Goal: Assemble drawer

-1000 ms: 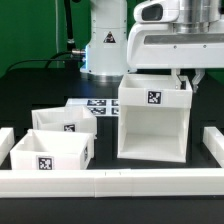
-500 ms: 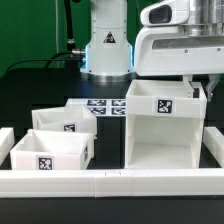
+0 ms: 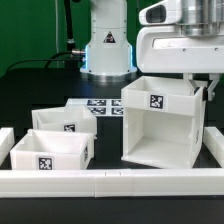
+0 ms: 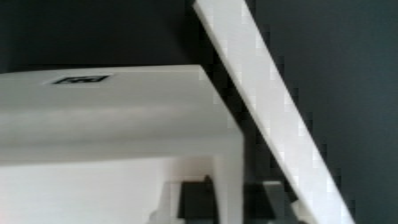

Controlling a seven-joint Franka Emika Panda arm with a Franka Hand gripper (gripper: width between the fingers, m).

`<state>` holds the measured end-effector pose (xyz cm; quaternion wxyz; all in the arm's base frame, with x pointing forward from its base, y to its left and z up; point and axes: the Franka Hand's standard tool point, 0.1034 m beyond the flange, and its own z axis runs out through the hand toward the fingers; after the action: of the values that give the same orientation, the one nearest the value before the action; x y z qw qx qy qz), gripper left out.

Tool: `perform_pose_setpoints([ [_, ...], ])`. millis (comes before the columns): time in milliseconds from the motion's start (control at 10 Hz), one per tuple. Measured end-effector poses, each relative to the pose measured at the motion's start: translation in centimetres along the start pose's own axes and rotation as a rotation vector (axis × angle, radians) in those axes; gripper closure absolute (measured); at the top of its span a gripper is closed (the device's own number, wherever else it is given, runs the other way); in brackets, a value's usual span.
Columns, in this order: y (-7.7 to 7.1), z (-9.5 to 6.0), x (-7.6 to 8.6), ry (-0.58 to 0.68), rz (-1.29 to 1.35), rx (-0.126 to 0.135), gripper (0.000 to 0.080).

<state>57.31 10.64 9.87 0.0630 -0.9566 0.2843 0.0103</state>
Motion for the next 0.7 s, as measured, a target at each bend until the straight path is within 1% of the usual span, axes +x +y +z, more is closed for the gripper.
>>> perform_pose_setpoints([
  [200, 0.8, 0.04, 0.82, 0.003, 0.195, -0.005, 0.0765],
  [300, 0.92, 0.04, 0.95, 0.005, 0.264, -0.006, 0.0765],
  [700, 0.11, 0.13, 0.29, -0.019, 0.481, 0.017, 0.0765],
])
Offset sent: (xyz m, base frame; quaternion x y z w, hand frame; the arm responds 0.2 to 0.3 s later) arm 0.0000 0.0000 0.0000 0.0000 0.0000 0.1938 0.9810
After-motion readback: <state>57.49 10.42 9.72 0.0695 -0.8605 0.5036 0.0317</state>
